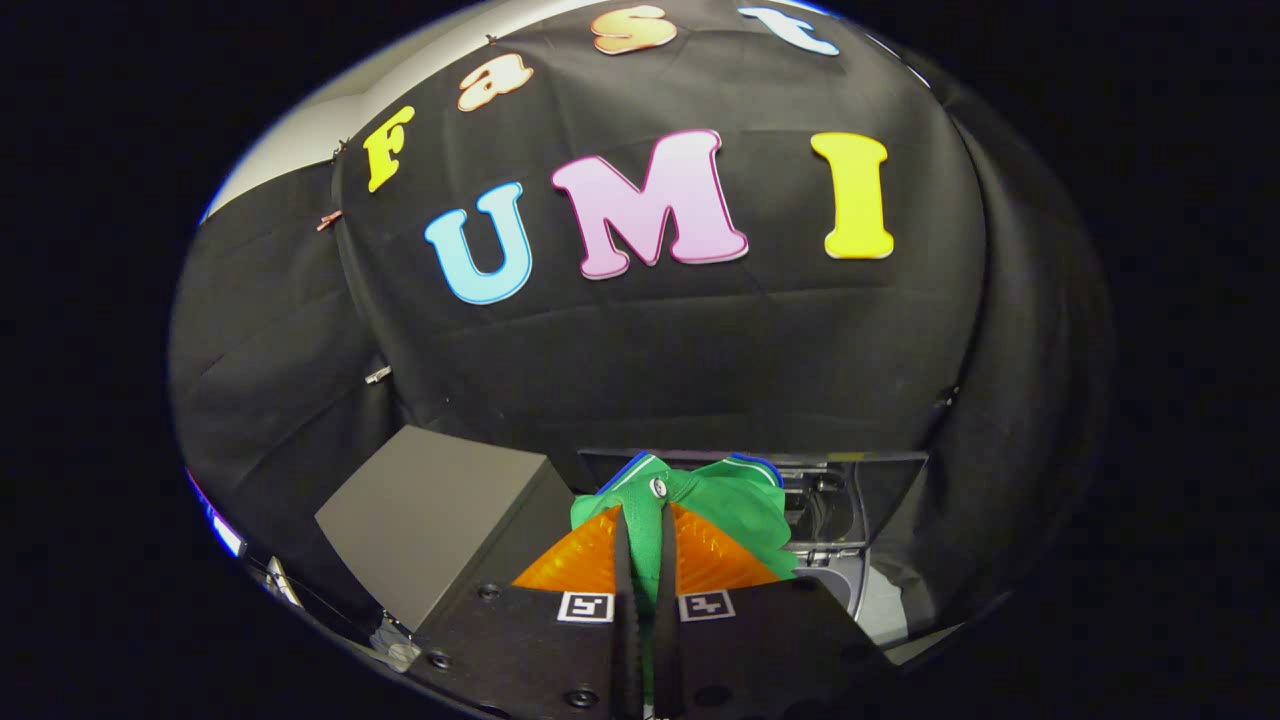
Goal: Put the clothes into the washing machine and then close the washing machine lid.
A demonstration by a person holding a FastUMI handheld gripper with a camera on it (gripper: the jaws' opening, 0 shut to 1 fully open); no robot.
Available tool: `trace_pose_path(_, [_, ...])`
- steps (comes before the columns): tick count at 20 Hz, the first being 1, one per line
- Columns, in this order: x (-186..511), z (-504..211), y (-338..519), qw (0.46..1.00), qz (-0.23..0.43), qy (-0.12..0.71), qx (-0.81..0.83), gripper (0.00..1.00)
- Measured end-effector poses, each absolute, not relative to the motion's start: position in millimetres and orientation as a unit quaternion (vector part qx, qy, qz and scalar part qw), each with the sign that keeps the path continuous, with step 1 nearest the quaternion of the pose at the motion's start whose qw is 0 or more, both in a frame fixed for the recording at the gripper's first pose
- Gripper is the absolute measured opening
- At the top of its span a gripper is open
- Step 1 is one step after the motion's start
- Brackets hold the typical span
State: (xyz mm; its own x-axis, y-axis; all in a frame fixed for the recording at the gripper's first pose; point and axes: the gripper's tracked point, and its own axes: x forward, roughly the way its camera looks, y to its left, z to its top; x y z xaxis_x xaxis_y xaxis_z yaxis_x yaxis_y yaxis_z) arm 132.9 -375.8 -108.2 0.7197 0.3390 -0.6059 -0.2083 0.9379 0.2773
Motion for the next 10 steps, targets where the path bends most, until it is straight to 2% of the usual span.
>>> trace_pose_path(3, [132.2,-120.5,-382.1,0.921,0.155,0.344,0.093,0.09])
trace_pose_path(10, [127.9,-169.5,-395.6,0.916,0.125,0.371,0.089,0.09])
